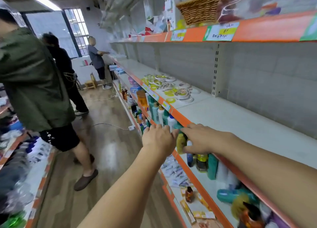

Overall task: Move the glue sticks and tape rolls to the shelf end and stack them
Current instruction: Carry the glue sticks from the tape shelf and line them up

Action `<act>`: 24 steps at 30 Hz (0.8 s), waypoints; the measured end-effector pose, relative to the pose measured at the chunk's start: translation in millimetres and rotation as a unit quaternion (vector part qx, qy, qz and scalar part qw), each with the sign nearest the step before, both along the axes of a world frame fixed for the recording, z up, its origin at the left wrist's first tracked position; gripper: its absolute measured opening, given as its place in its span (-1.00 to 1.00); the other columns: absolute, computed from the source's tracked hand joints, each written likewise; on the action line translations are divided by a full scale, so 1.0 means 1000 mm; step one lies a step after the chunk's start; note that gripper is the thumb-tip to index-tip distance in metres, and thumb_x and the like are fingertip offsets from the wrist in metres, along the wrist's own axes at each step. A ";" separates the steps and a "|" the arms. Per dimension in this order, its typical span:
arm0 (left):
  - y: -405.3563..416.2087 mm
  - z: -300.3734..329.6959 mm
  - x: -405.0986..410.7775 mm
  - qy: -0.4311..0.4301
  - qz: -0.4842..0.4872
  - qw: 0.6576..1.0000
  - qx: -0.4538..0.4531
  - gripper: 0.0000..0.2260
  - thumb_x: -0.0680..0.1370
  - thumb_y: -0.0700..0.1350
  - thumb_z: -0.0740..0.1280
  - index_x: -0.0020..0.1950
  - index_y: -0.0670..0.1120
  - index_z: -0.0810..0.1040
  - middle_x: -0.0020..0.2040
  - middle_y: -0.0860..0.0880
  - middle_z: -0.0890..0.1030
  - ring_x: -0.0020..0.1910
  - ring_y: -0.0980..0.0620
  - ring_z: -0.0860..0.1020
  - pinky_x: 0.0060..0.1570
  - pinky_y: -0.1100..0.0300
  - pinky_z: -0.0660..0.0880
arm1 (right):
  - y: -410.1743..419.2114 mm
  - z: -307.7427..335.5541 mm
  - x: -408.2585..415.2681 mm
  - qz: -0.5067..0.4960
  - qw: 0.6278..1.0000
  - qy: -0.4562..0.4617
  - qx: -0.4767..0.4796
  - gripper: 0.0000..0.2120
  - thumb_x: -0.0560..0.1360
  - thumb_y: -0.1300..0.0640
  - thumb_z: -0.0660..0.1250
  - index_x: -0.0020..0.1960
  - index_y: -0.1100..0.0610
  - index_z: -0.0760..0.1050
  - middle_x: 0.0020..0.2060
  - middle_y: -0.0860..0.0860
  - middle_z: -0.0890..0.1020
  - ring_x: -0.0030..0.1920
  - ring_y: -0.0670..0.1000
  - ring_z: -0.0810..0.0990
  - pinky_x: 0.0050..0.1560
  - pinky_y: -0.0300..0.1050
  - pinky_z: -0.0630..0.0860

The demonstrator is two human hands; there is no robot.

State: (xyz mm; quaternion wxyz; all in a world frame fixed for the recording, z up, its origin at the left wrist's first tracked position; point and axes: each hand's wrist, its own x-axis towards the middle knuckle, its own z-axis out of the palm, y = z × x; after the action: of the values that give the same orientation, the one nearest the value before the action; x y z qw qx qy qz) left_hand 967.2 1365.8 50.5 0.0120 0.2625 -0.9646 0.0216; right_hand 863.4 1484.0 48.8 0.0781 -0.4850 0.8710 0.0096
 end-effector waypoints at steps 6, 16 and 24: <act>-0.071 -0.011 -0.042 0.007 0.012 1.000 0.018 -0.45 0.66 0.22 -0.12 0.38 -0.09 0.41 0.34 -0.13 0.47 0.36 -0.16 0.38 0.33 -0.05 0.28 | -0.071 -0.006 -0.048 0.000 0.999 0.004 0.032 -0.35 0.44 -0.25 0.34 0.41 0.02 0.30 0.30 0.07 0.35 0.34 0.16 0.36 0.27 0.07 0.42; -0.202 -0.018 -0.129 -0.020 -0.032 0.999 0.016 -0.45 0.66 0.21 -0.12 0.37 -0.11 0.41 0.35 -0.16 0.47 0.35 -0.18 0.40 0.34 -0.08 0.30 | -0.194 -0.019 -0.125 -0.051 0.998 -0.011 0.029 -0.25 0.45 -0.27 0.33 0.52 0.04 0.20 0.43 0.10 0.27 0.38 0.17 0.32 0.32 0.10 0.39; -0.293 -0.012 -0.192 -0.029 -0.091 0.995 0.005 -0.46 0.67 0.21 -0.10 0.40 -0.11 0.38 0.37 -0.17 0.44 0.37 -0.19 0.37 0.34 -0.08 0.29 | -0.275 -0.019 -0.170 -0.100 0.995 -0.024 -0.005 -0.27 0.47 -0.25 0.33 0.52 0.01 0.19 0.39 0.12 0.32 0.35 0.18 0.35 0.28 0.13 0.43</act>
State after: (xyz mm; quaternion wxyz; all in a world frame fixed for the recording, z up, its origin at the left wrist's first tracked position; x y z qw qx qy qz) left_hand 775.2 1072.3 38.0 -0.0159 0.1733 -0.9845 0.0229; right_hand 693.1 1209.4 29.6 0.0976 -0.3958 0.9130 -0.0141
